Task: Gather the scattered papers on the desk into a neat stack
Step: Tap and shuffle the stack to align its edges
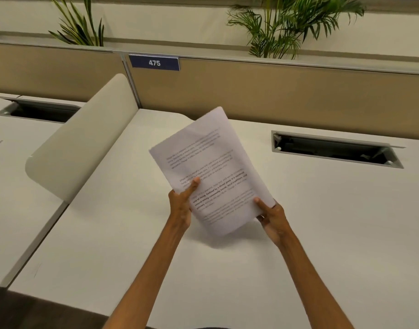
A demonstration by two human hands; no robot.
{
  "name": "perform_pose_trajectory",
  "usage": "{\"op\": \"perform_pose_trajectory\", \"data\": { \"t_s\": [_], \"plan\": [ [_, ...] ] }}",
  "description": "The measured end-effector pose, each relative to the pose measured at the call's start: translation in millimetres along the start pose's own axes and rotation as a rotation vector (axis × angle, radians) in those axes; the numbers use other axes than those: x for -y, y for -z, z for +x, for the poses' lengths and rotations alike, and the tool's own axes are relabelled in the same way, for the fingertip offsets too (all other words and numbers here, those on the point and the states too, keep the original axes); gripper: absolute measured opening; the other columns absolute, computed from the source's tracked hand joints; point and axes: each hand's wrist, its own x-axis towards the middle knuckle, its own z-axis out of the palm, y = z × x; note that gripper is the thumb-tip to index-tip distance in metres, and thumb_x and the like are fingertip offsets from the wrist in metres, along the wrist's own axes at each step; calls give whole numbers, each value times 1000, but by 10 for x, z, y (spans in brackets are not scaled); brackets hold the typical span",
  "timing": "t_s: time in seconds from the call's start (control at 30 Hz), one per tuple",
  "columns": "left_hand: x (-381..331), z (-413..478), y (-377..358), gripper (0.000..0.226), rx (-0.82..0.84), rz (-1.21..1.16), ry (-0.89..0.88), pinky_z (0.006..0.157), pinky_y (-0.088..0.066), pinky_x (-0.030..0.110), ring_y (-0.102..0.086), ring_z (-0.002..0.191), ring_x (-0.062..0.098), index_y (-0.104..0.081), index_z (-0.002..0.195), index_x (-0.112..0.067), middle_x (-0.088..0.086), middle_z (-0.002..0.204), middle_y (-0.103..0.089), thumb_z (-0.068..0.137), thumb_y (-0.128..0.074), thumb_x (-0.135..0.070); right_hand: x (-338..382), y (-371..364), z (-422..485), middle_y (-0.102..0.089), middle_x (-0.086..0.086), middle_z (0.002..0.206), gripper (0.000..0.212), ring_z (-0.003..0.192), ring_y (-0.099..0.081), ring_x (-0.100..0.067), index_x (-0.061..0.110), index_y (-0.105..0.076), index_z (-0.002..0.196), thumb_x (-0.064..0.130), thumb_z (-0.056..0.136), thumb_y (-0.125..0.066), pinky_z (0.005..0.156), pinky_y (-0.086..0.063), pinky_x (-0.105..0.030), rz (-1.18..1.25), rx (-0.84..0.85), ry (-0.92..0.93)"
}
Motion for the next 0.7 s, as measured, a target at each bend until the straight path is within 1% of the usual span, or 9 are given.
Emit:
{"op": "perform_pose_trajectory", "data": {
  "t_s": [0.07, 0.1, 0.17, 0.23, 0.33, 0.43, 0.53, 0.6, 0.7],
  "plan": [
    [101, -60, -134, 44, -29, -80, 33, 80, -62, 41, -72, 107, 25, -63, 129, -11, 8, 122, -73, 86, -75, -10, -88, -178, -10, -68, -8, 128, 48, 116, -65, -23, 13, -62, 130, 15, 83, -71, 90, -58, -39, 322, 35, -52],
    [165, -89, -200, 45, -30, -103, 52, 84, -61, 43, -71, 110, 25, -61, 132, -11, 8, 125, -72, 89, -73, -10, -135, -257, -14, -65, -9, 132, 46, 120, -62, -26, 13, -58, 134, 13, 88, -66, 96, -55, -45, 384, 58, -76],
    [250, -117, -256, 49, 13, -120, 77, 94, -56, 50, -67, 117, 30, -56, 138, -9, 11, 131, -68, 91, -70, -9, -181, -372, -22, -62, -14, 135, 46, 126, -58, -33, 10, -54, 138, 7, 93, -61, 104, -46, -56, 364, 64, -97],
    [185, -79, -137, 52, 49, -137, 86, 99, -53, 51, -63, 121, 33, -56, 138, -4, 16, 133, -66, 88, -69, -6, -137, -351, -4, -61, -18, 135, 46, 126, -57, -36, 5, -55, 138, 3, 92, -62, 106, -43, -58, 260, -11, -68],
    [-112, 119, 273, 50, 112, -72, 134, 97, -56, 41, -66, 114, 30, -60, 134, -3, 16, 128, -68, 84, -63, -3, 101, -130, 30, -67, -18, 127, 45, 115, -65, -34, 2, -59, 132, -1, 88, -67, 94, -54, -53, 53, -102, 17],
    [-418, 314, 567, 46, 235, 297, 195, 81, -62, 35, -72, 100, 30, -67, 125, -5, 21, 123, -70, 79, -70, -5, 331, 85, 71, -73, -14, 117, 43, 103, -72, -32, 6, -65, 124, 4, 82, -75, 82, -61, -47, -182, -118, 60],
    [-459, 377, 481, 43, 293, 631, 166, 69, -62, 30, -74, 93, 30, -72, 110, -15, 8, 105, -79, 68, -81, -15, 417, 114, 118, -75, -13, 109, 38, 96, -74, -33, 6, -69, 115, 11, 79, -80, 74, -62, -41, -349, -107, 80],
    [-387, 371, 344, 38, 221, 674, 83, 63, -60, 28, -74, 88, 28, -71, 101, -14, 4, 98, -79, 63, -80, -16, 414, 60, 121, -77, -10, 104, 33, 93, -75, -30, 9, -71, 110, 14, 79, -81, 69, -62, -34, -410, -109, 120],
    [-296, 341, 211, 33, 73, 590, -31, 63, -57, 32, -67, 78, 27, -68, 91, -8, 9, 92, -73, 59, -72, -11, 402, 13, 93, -77, -2, 98, 26, 89, -74, -20, 16, -72, 102, 12, 78, -81, 66, -60, -22, -447, -137, 194]
  ]
}}
